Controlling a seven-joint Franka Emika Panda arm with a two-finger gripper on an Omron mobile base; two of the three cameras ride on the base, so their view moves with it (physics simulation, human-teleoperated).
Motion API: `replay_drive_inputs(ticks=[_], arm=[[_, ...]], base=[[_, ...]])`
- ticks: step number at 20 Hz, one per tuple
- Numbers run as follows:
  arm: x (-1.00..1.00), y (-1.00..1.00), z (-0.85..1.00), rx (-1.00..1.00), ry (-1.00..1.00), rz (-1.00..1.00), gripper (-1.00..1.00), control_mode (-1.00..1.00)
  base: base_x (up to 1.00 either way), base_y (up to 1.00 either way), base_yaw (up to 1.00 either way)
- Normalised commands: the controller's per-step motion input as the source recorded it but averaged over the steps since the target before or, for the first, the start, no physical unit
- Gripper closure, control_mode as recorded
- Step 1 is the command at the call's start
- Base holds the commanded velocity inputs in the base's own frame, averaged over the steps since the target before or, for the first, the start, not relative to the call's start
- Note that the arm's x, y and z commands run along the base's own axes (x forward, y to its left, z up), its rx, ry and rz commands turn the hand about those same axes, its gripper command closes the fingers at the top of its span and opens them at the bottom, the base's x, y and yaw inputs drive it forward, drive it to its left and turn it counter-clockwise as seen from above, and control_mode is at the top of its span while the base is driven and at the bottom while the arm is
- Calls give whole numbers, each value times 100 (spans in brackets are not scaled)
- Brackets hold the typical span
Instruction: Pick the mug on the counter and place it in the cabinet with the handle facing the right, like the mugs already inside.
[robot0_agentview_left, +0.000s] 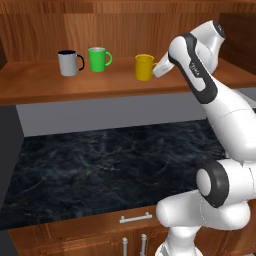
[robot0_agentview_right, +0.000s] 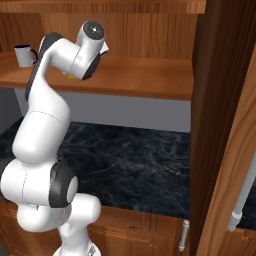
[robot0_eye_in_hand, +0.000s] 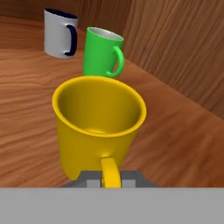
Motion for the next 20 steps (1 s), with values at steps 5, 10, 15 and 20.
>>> replay_drive_inputs(ticks=[5,10,15,20], arm=[[23,0,-6,-4,0,9,100,-100],[19,0,-4,-4,0,9,100,-100],[3,0,-11,-5,0,9,-100,-100],[0,0,-21,-4,0,6,-100,-100]], base=[[0,0,0],[0,0,0],[0,0,0],[0,0,0]])
